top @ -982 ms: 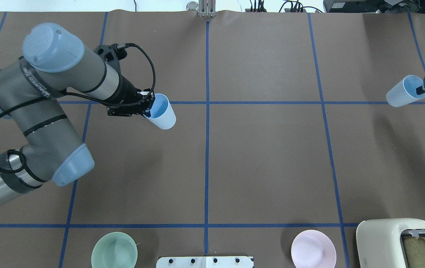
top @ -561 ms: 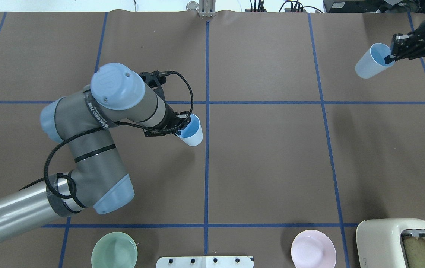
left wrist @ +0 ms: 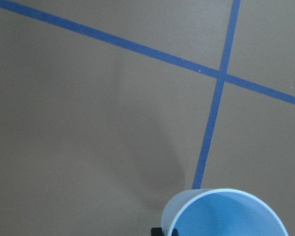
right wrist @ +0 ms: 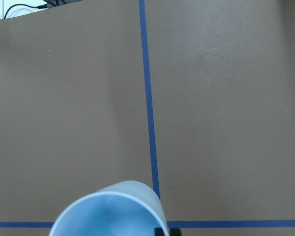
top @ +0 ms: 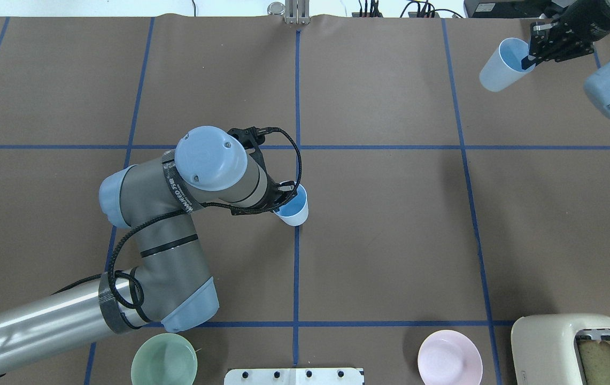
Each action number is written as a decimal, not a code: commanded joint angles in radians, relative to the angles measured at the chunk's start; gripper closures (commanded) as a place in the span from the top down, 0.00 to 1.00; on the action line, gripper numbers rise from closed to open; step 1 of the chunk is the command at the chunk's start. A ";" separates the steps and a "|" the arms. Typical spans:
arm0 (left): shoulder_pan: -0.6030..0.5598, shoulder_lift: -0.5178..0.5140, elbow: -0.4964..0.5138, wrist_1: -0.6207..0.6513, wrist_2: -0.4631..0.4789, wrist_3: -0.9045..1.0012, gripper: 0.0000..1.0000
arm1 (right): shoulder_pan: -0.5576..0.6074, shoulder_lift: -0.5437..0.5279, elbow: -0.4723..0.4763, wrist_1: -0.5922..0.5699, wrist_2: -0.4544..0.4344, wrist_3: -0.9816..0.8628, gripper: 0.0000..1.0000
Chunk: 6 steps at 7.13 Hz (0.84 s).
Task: Stack blue cups with both arms
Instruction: 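Lower the left gripper's cup at the table center while the right gripper lifts its cup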
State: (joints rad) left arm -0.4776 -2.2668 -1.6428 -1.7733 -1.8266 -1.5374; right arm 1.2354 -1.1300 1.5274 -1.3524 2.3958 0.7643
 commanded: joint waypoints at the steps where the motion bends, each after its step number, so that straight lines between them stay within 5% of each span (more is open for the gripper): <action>1: 0.016 0.000 0.006 0.000 0.015 0.000 0.00 | -0.004 0.007 -0.001 -0.001 -0.012 0.001 0.00; 5: 0.028 0.000 0.012 -0.002 0.029 0.003 0.05 | -0.028 0.010 -0.004 0.001 -0.049 0.001 0.00; 6: 0.028 0.001 0.012 -0.003 0.029 0.005 0.32 | -0.031 0.010 -0.006 0.001 -0.050 0.001 0.00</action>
State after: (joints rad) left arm -0.4501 -2.2670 -1.6311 -1.7752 -1.7980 -1.5343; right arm 1.2083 -1.1199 1.5228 -1.3516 2.3494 0.7655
